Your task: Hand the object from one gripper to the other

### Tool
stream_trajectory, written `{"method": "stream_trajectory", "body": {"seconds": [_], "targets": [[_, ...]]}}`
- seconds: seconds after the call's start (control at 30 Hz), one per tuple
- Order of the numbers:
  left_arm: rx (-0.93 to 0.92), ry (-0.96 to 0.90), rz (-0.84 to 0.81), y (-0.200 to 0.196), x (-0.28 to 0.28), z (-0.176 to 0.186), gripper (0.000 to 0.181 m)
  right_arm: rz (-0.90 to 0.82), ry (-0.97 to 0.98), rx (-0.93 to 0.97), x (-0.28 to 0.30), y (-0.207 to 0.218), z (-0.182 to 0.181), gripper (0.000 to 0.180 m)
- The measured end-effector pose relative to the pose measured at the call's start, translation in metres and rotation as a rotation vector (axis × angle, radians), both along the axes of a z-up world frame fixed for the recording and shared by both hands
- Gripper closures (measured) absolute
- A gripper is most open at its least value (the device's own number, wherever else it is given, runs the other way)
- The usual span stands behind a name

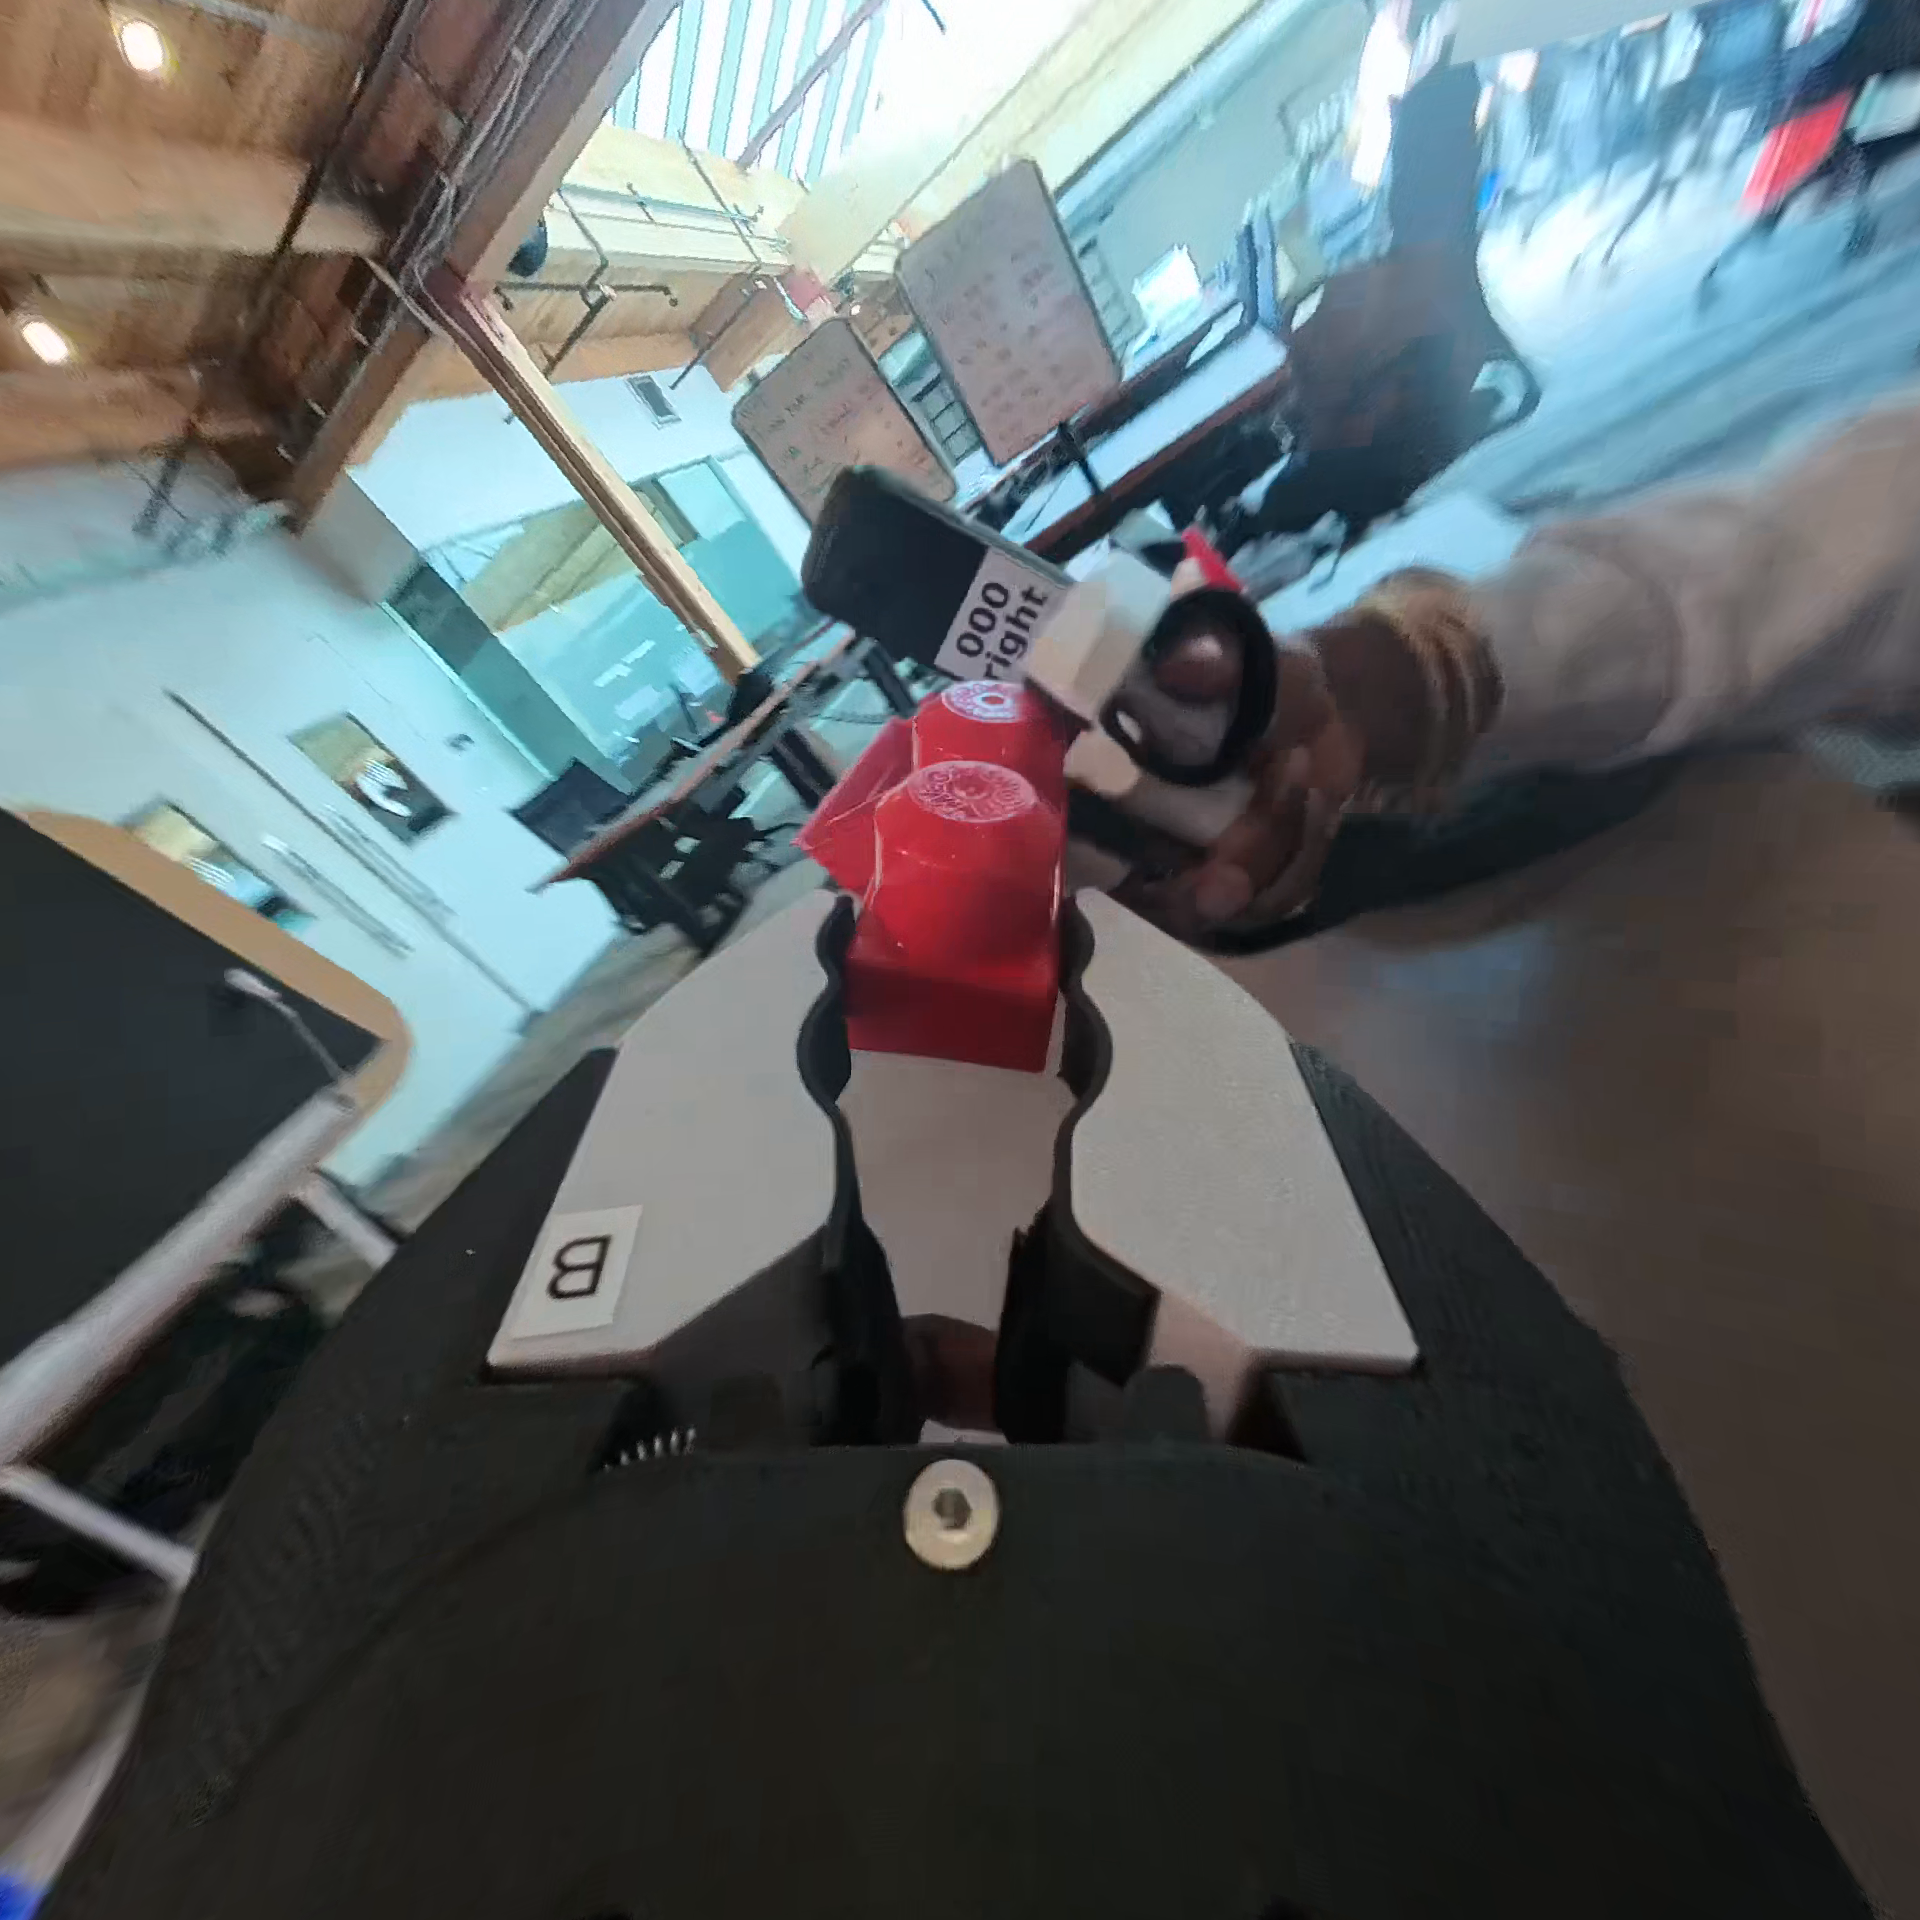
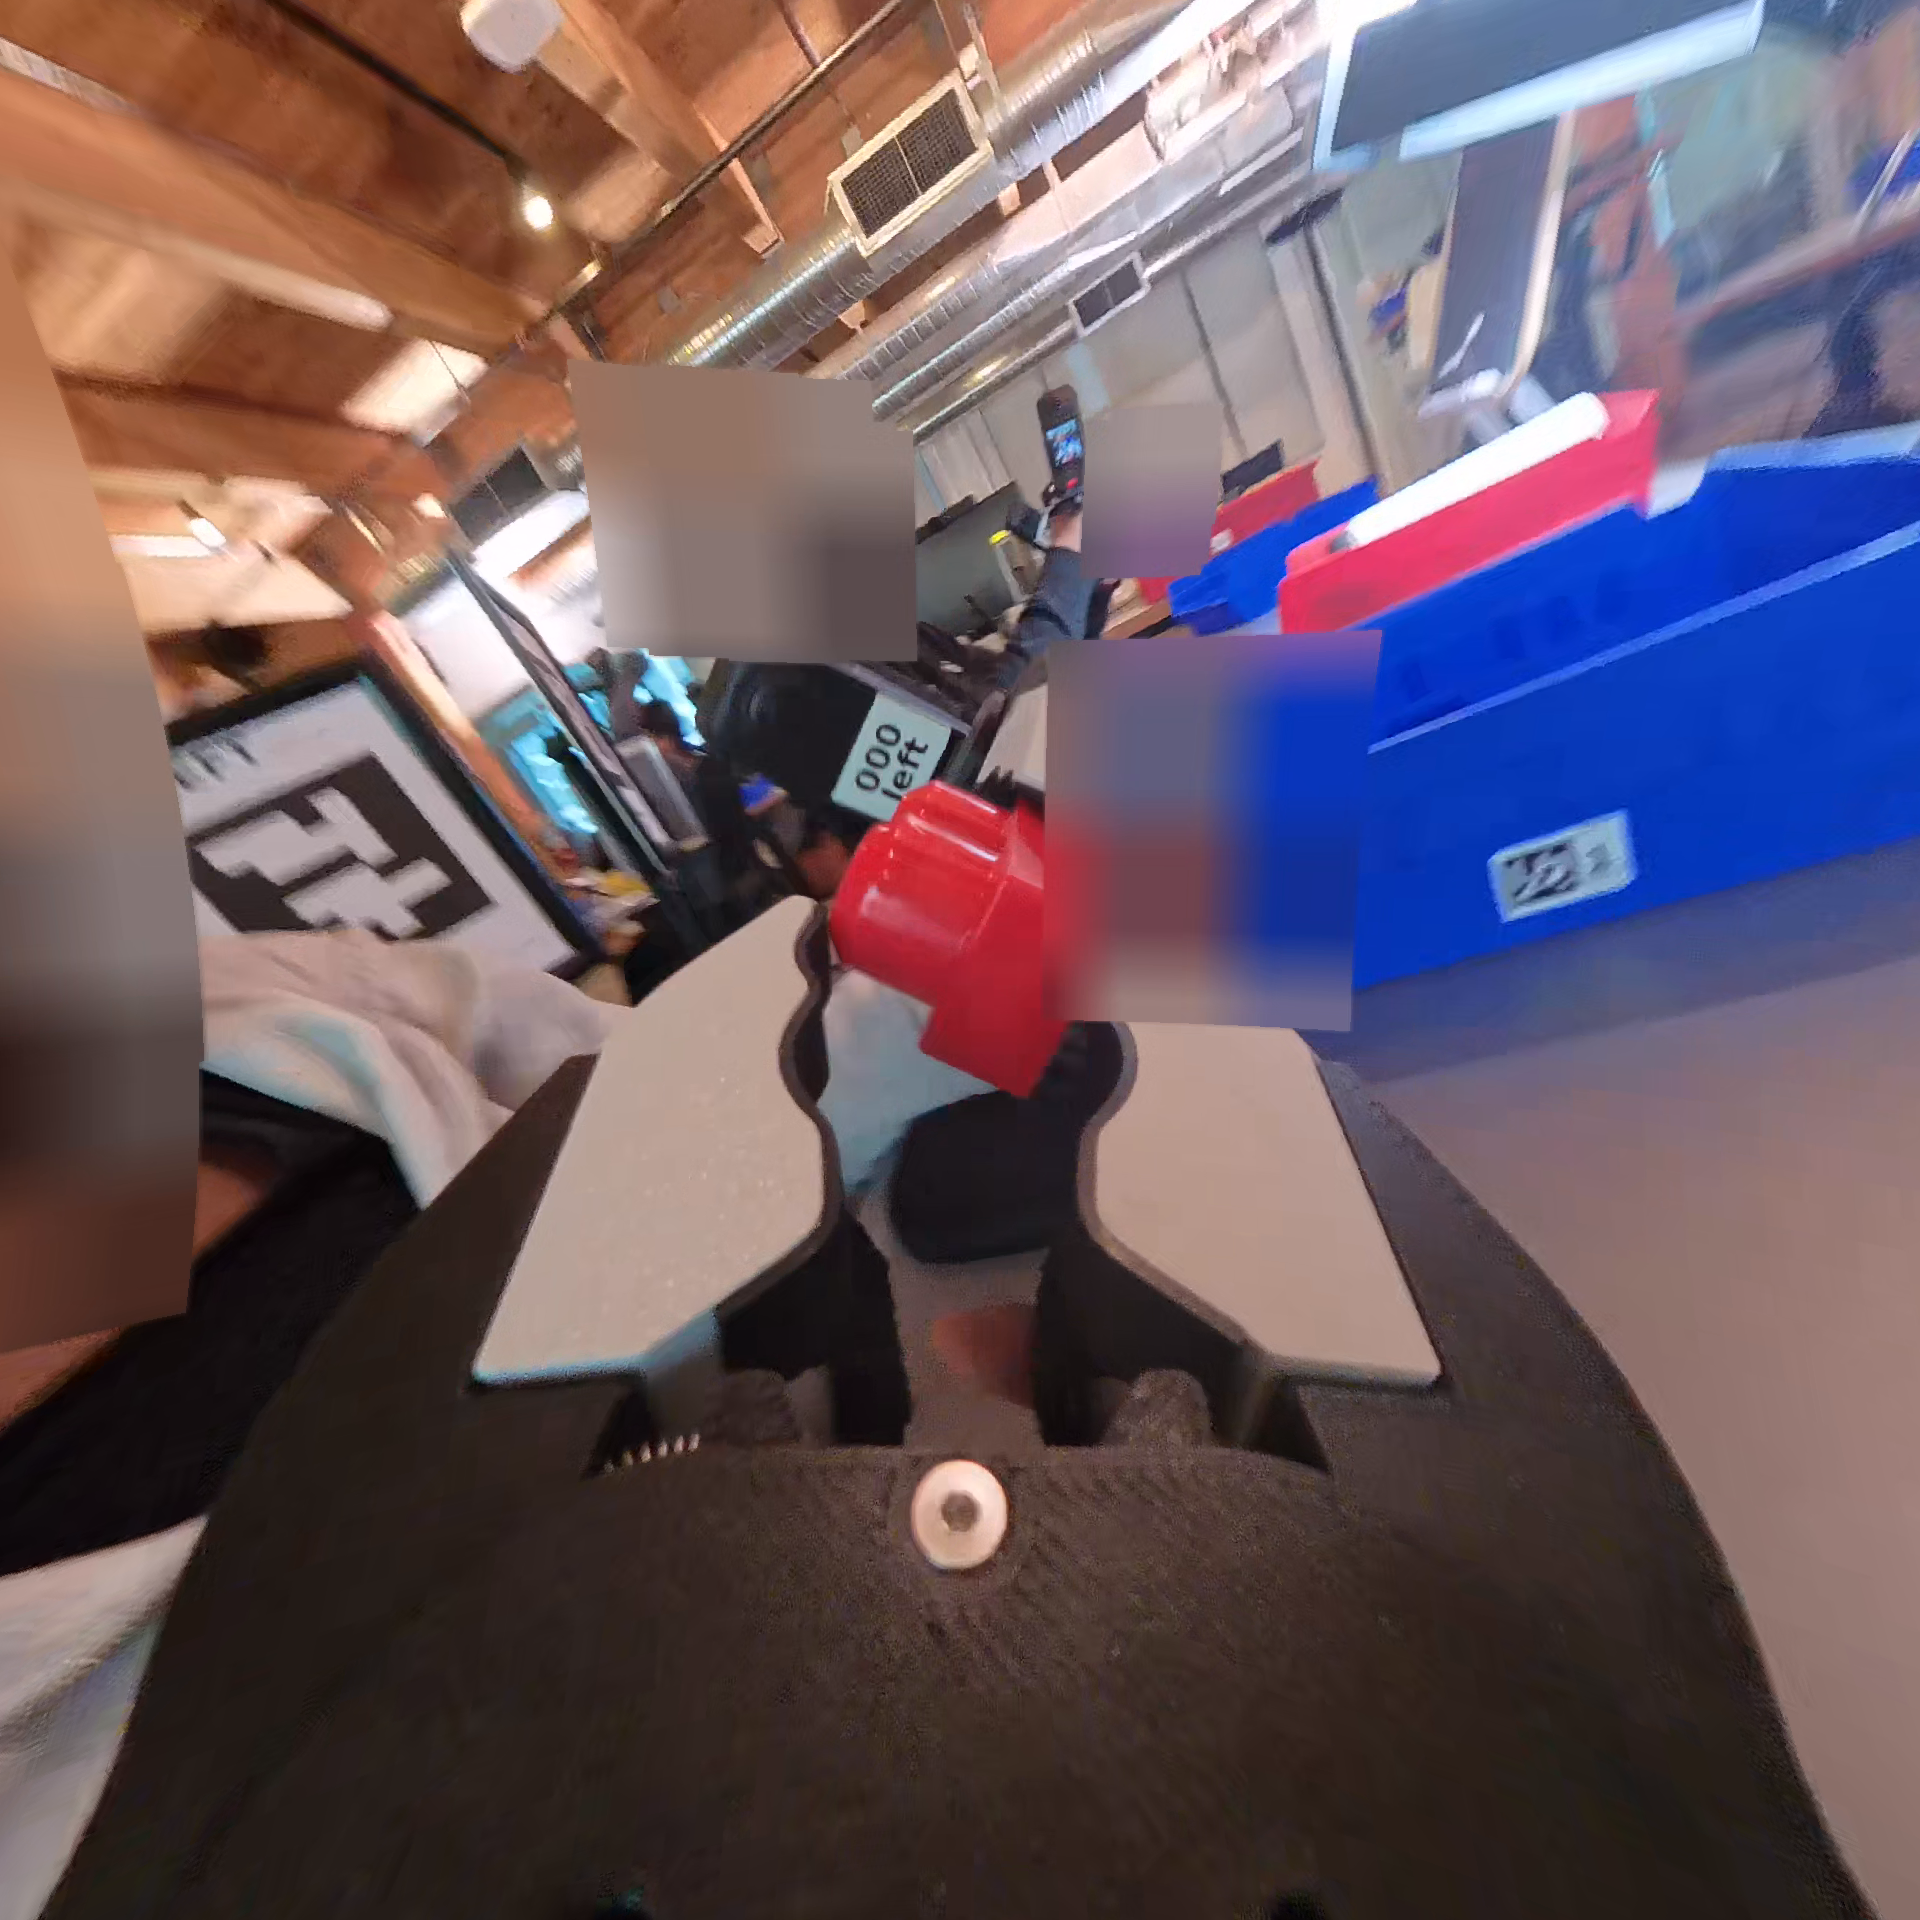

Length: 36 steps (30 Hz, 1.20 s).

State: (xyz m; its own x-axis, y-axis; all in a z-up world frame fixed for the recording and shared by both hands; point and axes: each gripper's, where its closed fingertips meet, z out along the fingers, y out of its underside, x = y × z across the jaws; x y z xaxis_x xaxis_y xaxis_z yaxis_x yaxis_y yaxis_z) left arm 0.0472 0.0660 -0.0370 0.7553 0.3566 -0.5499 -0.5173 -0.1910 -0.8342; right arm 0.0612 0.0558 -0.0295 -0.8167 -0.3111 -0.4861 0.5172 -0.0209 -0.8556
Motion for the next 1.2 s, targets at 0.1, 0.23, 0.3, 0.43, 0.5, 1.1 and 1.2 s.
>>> {"method": "stream_trajectory", "body": {"seconds": [0.1,0.23,0.3,0.43,0.5,1.1,1.2], "targets": [[0.094,-0.277,-0.117,-0.005,0.003,0.003,0.144,-0.169,0.281,-0.018,-0.005,0.000,0.004,0.114],[0.117,-0.468,-0.210,-0.004,0.007,-0.004,0.144,-0.317,0.604,-0.012,-0.005,0.002,0.006,0.118],[0.093,-0.469,-0.247,0.000,0.014,-0.006,0.144,-0.315,0.618,0.035,-0.005,-0.001,0.000,0.123],[0.074,-0.466,-0.226,0.000,0.012,-0.008,0.144,-0.242,0.609,0.059,0.001,-0.003,-0.009,0.143],[0.070,-0.461,-0.226,0.001,0.012,-0.009,0.144,-0.238,0.616,0.079,0.001,-0.003,-0.010,0.143],[-0.077,0.298,0.070,-0.002,0.002,0.004,0.134,0.051,-0.113,0.065,0.001,0.000,-0.009,0.143],[-0.083,0.292,0.085,-0.001,0.000,0.001,0.133,0.053,-0.125,0.076,-0.001,0.001,-0.011,0.143]]}}
